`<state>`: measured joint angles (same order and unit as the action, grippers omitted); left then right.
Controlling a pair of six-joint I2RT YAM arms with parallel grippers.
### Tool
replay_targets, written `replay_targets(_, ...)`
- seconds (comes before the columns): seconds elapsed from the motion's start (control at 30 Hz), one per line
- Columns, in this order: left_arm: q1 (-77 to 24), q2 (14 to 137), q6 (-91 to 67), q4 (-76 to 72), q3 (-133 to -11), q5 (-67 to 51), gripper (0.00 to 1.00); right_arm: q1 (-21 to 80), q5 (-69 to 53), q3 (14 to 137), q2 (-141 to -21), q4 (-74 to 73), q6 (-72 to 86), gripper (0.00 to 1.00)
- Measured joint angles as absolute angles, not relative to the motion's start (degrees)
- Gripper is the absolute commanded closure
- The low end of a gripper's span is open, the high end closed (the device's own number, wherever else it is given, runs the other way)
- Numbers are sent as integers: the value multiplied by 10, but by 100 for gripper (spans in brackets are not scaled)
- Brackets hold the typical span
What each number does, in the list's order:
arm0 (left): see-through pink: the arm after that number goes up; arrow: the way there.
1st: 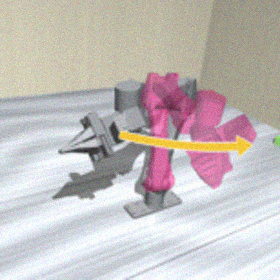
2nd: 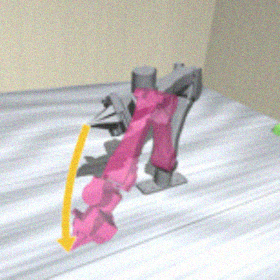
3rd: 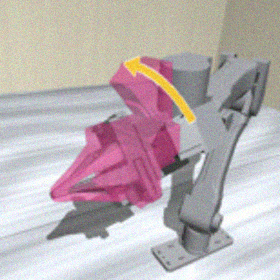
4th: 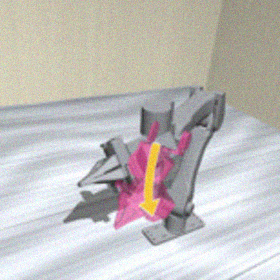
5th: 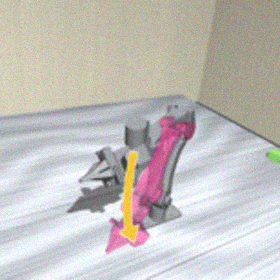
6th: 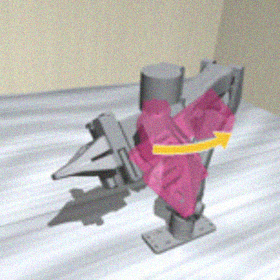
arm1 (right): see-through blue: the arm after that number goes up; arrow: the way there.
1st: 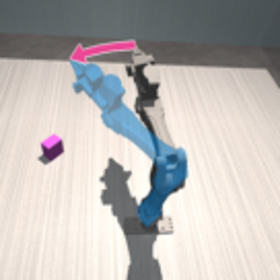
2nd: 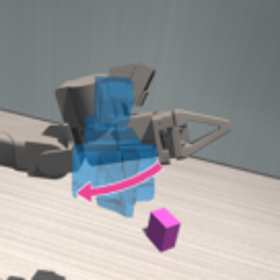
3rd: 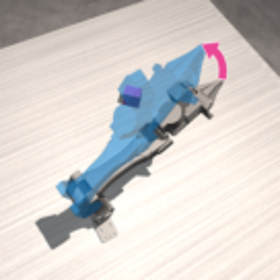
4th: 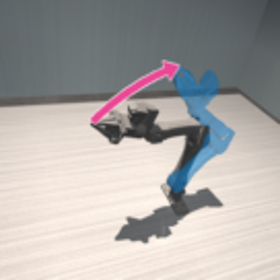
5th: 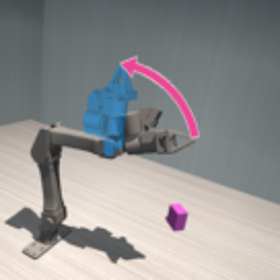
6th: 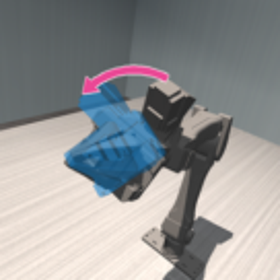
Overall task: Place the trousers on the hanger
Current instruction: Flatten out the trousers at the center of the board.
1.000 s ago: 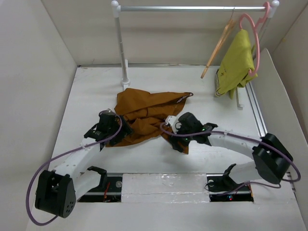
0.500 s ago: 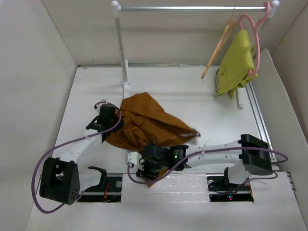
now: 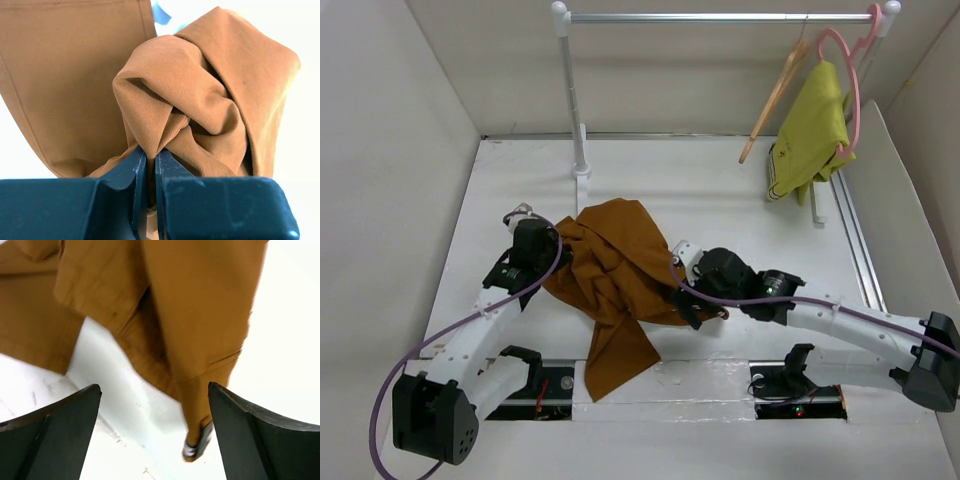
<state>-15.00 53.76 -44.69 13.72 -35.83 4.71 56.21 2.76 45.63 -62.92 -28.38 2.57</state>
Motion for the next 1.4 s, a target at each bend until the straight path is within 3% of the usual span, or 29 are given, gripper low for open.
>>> replay_targets(0.1, -150, 538, -446, 143, -355, 47, 100, 570, 45, 442, -624, -297, 39, 20)
replay_targets(0.13, -150, 538, -446, 145, -355, 47, 100, 564, 53, 441, -632, -300, 41, 55)
replay_targets(0.17, -150, 538, -445, 146, -356, 47, 100, 554, 61, 441, -648, -300, 39, 73)
replay_targets(0.2, -150, 538, -443, 151, -357, 48, 100, 541, 68, 443, -669, -298, 40, 100)
replay_targets(0.37, -150, 533, -422, 227, -430, 64, 100, 533, 116, 526, -765, -364, 25, 100)
replay_targets(0.63, -149, 499, -341, 303, -770, 191, 100, 618, 118, 971, -716, -512, -8, 100)
replay_targets(0.7, -147, 489, -325, 305, -838, 217, 100, 606, 111, 1055, -689, -528, -11, 100)
replay_targets(0.8, -147, 459, -320, 296, -879, 223, 100, 511, 97, 1069, -639, -543, -27, 100)
replay_targets(0.93, -149, 391, -345, 301, -816, 158, 100, 291, 40, 950, -616, -528, -65, 100)
replay_targets(1.07, -151, 349, -401, 247, -615, -15, 100, 117, -24, 841, -714, -496, -81, 100)
replay_targets(1.1, -151, 347, -418, 235, -607, -70, 100, 91, -28, 829, -749, -492, -83, 100)
replay_targets(1.13, -155, 341, -426, 234, -498, -100, 100, 72, -27, 822, -779, -489, -84, 100)
replay_targets(1.23, -167, 348, -437, 246, -369, -172, 100, 39, -24, 820, -830, -490, -87, 100)
replay_targets(1.4, -184, 335, -422, 249, -346, -191, 100, 23, -29, 823, -809, -484, -91, 100)
